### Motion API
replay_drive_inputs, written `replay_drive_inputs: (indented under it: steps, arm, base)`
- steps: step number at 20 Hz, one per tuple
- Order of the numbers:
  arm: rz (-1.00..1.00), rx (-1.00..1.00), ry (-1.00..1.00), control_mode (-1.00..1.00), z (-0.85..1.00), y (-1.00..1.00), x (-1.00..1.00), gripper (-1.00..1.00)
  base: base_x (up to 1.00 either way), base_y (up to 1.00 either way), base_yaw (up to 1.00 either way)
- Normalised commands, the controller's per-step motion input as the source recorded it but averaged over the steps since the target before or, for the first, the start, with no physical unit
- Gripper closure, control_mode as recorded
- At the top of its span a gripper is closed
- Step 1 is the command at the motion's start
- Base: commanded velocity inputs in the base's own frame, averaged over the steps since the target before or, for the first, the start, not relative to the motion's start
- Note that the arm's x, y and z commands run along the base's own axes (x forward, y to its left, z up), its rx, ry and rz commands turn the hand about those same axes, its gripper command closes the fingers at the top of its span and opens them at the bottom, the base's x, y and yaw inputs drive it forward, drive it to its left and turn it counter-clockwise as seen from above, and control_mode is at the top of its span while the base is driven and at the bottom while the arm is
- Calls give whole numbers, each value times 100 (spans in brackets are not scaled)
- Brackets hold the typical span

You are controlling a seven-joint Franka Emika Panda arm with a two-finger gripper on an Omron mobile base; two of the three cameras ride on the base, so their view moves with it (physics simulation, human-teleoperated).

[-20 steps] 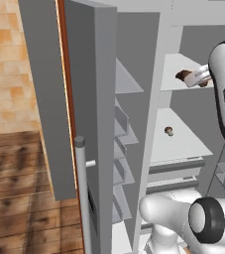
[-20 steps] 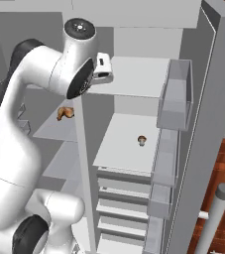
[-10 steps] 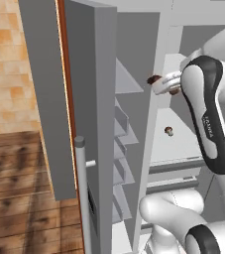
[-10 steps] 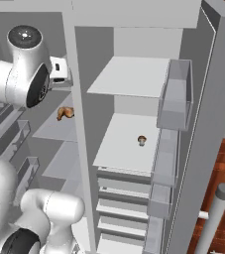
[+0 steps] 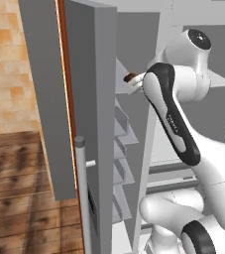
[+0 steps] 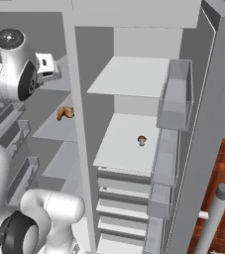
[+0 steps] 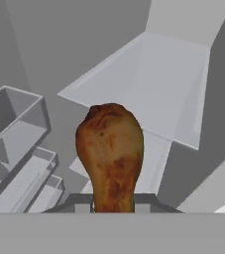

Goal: There's a chicken drumstick in the fridge that needs to be moved to the freezer for freezing. Pick up the chicken drumstick from the fridge, place it on any shelf in the freezer, and close the fridge and freezer doors when done.

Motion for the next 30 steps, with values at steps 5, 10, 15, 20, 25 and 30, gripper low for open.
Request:
replay_drive_inputs:
  steps: [5,10,15,20,25,30]
  arm:
    - [0,-15,12,-100,0,21,70,100]
    - [2,-9,19,-100,1,12,50,100]
    - [7,-3,4,-100,-6,0,39,100]
    - [6,-2,0,-100,-12,0,32,100]
    - [4,-4,0,-100,-26,0,14,100]
    - [1,-3,0,-100,-14,7,29,100]
  base:
    - [0,0,0]
    - [0,0,0]
    - [0,0,0]
    - [0,0,0]
    - [0,0,0]
    - [0,0,0]
